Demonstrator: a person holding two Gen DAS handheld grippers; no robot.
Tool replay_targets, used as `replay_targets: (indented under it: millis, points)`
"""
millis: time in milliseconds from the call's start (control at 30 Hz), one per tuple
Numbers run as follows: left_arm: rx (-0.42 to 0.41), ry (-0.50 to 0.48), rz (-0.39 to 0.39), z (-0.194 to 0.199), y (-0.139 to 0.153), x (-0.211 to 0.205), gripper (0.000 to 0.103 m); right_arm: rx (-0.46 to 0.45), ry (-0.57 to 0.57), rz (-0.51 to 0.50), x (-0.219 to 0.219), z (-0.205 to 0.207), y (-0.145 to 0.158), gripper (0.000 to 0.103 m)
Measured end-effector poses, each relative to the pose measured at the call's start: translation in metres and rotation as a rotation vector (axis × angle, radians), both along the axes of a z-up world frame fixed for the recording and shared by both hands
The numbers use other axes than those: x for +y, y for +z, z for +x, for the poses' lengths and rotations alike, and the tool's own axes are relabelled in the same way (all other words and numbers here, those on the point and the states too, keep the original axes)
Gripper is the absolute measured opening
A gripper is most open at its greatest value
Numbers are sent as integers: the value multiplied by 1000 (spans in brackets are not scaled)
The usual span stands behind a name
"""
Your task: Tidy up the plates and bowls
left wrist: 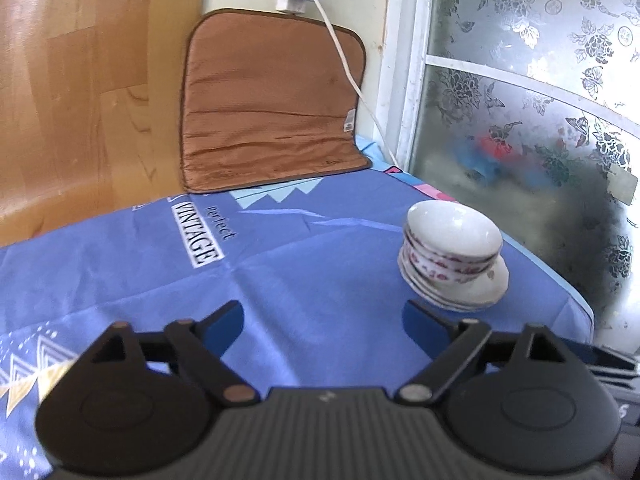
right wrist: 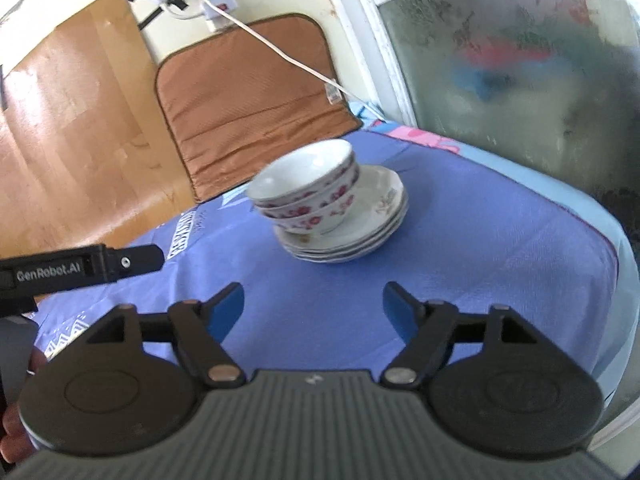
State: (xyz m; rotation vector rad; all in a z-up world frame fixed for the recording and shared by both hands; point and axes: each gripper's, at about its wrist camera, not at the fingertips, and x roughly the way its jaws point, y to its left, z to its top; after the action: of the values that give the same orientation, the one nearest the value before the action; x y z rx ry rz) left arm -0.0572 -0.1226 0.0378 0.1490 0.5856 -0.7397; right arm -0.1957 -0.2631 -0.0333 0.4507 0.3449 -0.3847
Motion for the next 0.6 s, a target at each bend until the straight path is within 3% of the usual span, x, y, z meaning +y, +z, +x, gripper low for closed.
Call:
replay_targets:
  millis: [100, 433, 600]
  points:
    - [-3, 14, -21, -4, 0, 13, 103, -16, 4, -26, 12, -5, 5, 85]
    - [1, 25, -22, -19, 0, 31, 103, -98, -51, -50, 34, -24, 13, 103]
    - [26, 23, -5, -25, -8, 34, 103, -104, -69, 5, 36, -27, 9, 103]
